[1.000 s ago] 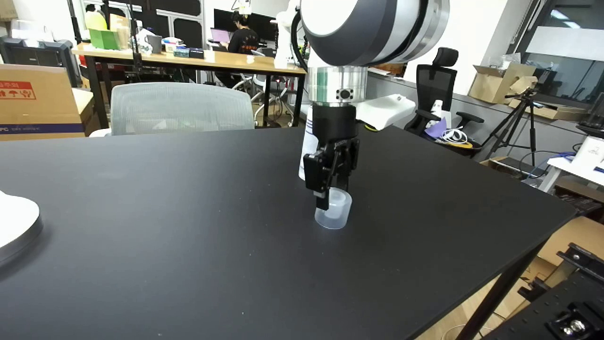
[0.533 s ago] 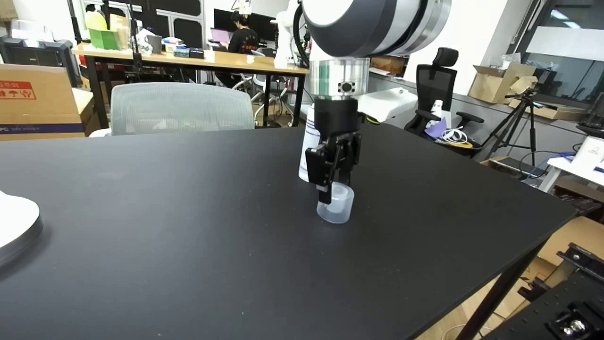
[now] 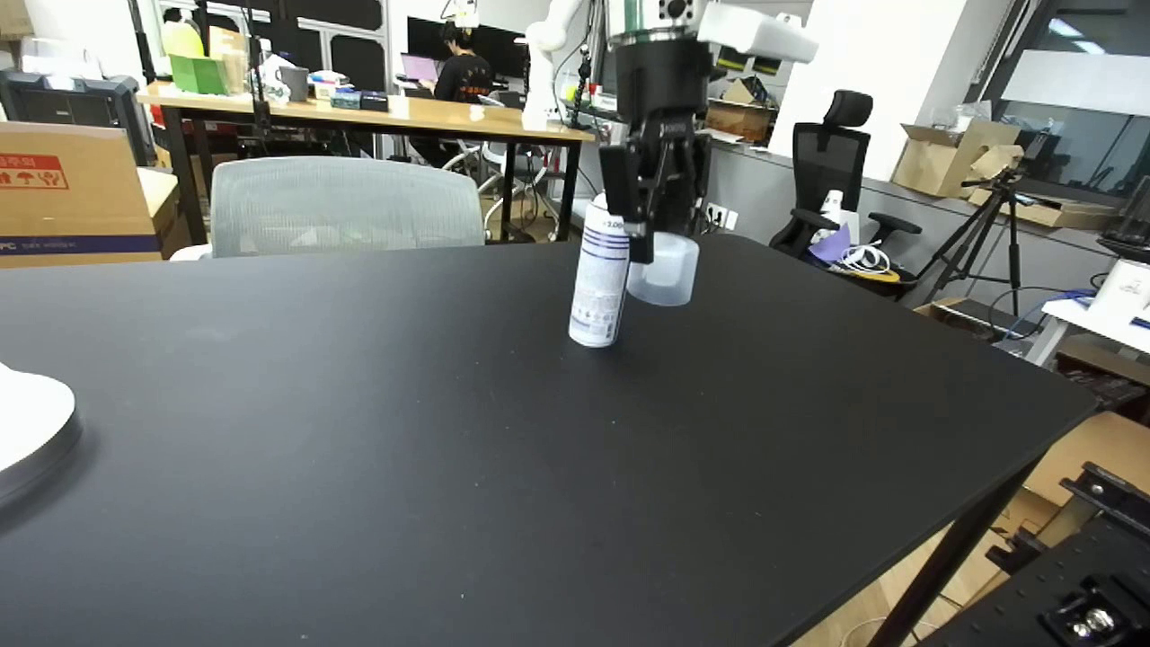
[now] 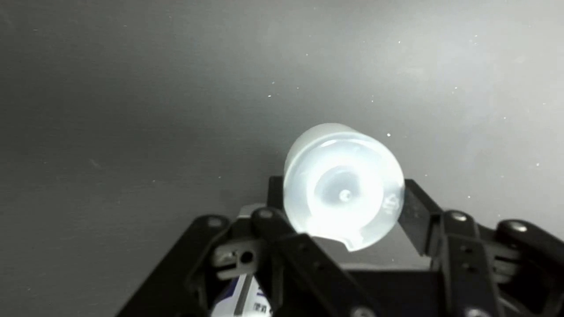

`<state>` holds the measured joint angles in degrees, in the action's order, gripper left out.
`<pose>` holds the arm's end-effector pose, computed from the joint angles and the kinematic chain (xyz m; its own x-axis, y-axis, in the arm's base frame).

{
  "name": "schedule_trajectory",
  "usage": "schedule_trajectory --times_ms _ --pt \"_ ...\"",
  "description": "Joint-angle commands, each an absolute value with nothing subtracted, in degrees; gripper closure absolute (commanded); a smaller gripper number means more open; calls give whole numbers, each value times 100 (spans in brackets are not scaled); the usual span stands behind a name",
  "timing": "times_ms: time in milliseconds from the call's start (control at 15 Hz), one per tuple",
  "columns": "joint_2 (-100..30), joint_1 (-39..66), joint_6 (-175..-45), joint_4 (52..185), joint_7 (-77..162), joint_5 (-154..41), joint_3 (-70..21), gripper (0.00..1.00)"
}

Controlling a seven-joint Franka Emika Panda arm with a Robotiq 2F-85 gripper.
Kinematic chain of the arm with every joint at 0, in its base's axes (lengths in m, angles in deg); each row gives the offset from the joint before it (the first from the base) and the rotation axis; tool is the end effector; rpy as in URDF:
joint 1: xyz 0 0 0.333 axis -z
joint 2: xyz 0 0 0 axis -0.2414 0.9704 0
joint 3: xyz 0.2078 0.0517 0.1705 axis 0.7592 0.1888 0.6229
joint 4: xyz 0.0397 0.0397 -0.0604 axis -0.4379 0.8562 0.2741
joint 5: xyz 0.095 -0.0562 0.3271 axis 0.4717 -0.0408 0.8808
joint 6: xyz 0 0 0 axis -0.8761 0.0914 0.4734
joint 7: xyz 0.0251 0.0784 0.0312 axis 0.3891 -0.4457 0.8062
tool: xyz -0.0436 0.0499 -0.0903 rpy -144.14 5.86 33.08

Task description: Put the lid on the spray bottle.

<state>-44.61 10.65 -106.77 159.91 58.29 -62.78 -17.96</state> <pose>0.4563 0.0428 0.2621 0.8998 0.3927 -0.1899 0.4095 -0.9105 0.0576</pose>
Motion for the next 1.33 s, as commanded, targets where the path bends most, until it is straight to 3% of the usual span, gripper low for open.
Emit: schedule_trajectory --times_ms 0,600,667,867,933,1267 --pt "-4700 1144 -9867 15465 5874 -6247 -1820 60" --pt "-4531 1208 -9206 14452 6092 -5916 -1814 60" --pt "-4646 1178 -9424 14769 6003 -6028 -1798 35" --pt "-4591 1188 -9367 14617 6043 -5967 -1798 35" --pt "-4580 1189 -9366 14608 6046 -5955 -1797 60" --pt "-4448 1188 -9433 14457 6026 -5974 -1803 60"
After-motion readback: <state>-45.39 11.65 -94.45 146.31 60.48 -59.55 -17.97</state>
